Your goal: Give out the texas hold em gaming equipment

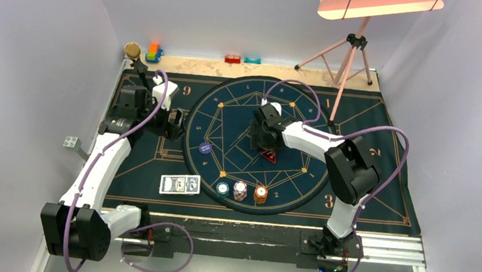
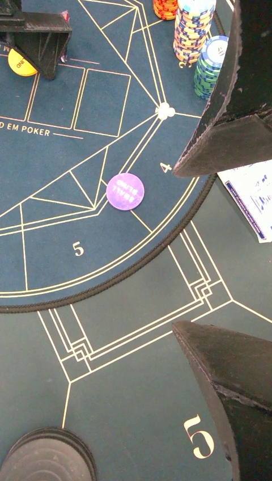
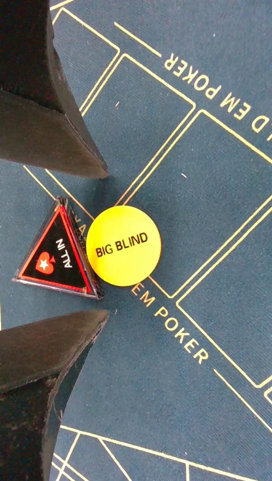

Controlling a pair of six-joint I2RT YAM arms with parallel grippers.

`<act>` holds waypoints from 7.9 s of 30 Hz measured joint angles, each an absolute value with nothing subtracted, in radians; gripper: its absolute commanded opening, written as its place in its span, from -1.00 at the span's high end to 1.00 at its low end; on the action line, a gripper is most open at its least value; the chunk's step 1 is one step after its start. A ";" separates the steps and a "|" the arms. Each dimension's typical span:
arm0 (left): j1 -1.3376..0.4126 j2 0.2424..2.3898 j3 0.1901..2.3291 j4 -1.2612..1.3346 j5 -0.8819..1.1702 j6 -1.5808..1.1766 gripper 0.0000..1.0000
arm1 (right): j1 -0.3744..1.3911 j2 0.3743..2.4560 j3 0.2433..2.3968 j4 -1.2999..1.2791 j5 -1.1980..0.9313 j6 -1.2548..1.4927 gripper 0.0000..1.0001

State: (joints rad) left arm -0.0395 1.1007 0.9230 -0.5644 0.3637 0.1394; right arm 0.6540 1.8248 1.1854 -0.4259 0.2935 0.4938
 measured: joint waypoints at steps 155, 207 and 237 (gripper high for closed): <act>-0.039 1.134 0.918 -0.585 0.437 0.149 -0.99 | 1.083 1.531 1.134 -0.381 -0.072 0.025 -0.82; -0.026 1.127 0.918 -0.562 0.385 0.141 -1.00 | 1.138 1.701 1.072 -0.295 -0.089 -0.018 1.00; 0.014 1.077 0.917 -0.563 0.389 0.114 -1.00 | 1.065 1.650 1.199 -0.320 -0.018 -0.019 1.00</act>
State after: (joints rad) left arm 0.0135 1.0771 0.9173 -0.5632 0.3893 0.1143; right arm 1.0649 1.6497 1.1992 -0.3202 -0.0181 -0.0189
